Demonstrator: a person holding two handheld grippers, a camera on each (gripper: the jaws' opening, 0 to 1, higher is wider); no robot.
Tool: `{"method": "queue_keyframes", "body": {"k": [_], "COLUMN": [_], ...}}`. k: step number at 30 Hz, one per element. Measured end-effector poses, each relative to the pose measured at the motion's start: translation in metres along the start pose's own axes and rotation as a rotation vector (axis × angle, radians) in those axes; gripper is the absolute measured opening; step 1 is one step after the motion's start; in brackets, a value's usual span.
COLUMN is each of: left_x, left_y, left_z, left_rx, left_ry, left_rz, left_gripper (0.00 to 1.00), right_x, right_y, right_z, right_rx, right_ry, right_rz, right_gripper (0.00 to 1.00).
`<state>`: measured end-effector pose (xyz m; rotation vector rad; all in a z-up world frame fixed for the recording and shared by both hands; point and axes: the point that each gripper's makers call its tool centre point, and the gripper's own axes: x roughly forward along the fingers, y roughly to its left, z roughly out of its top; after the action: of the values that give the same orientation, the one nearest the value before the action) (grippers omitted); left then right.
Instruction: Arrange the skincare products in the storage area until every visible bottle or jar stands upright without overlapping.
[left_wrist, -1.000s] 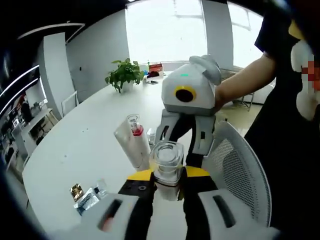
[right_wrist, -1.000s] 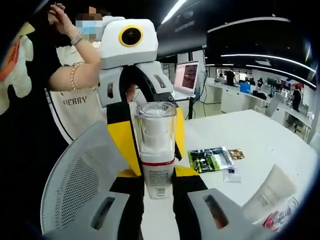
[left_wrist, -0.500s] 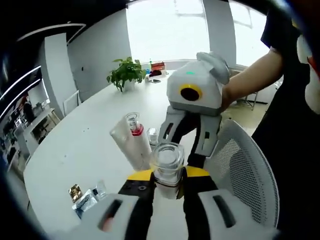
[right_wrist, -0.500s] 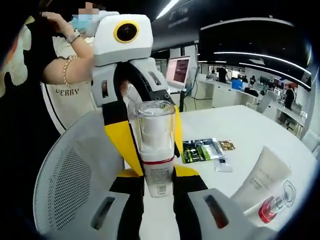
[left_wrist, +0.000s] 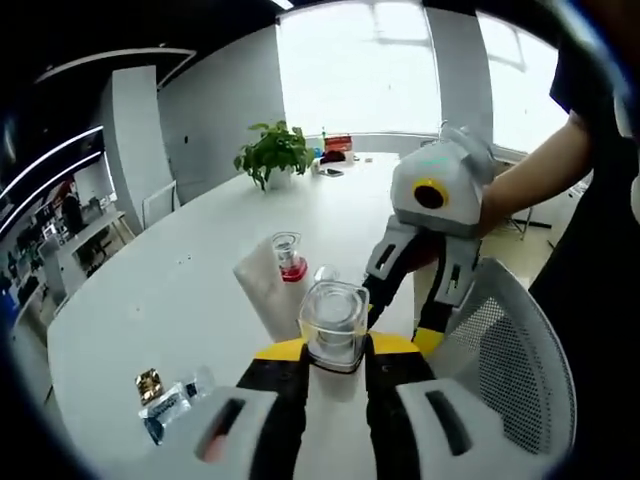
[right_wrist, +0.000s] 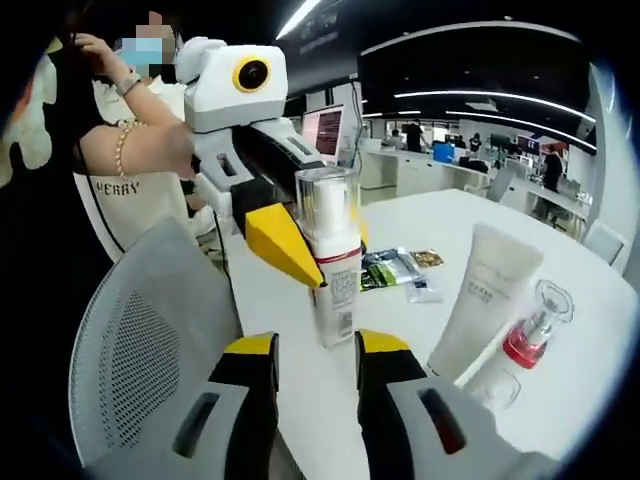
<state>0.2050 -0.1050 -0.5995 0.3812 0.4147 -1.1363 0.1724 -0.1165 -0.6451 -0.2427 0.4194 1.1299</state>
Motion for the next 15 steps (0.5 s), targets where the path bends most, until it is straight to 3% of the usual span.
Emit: {"method": "queue_keyframes", "body": {"k": [5,15], "left_x": [0.014,0.046], "left_y": [0.002,0.007], "left_z": [-0.004,-0.018], "left_rx": [-0.024,-0.017], "left_ry": [0.004,0.032], "left_rz": [0.008,0.017], "left_gripper": [0.26,0.26], "right_x": [-0.017,-0.036], "right_y": [-0.006,-0.016], "right_z": [-0.018,-0.035], "right_rx": [0.044,0.102], "right_ry": [0.015,0.018], "right_rz": [-0.040,-0.094], "right_gripper": [0.31,0.32]}}
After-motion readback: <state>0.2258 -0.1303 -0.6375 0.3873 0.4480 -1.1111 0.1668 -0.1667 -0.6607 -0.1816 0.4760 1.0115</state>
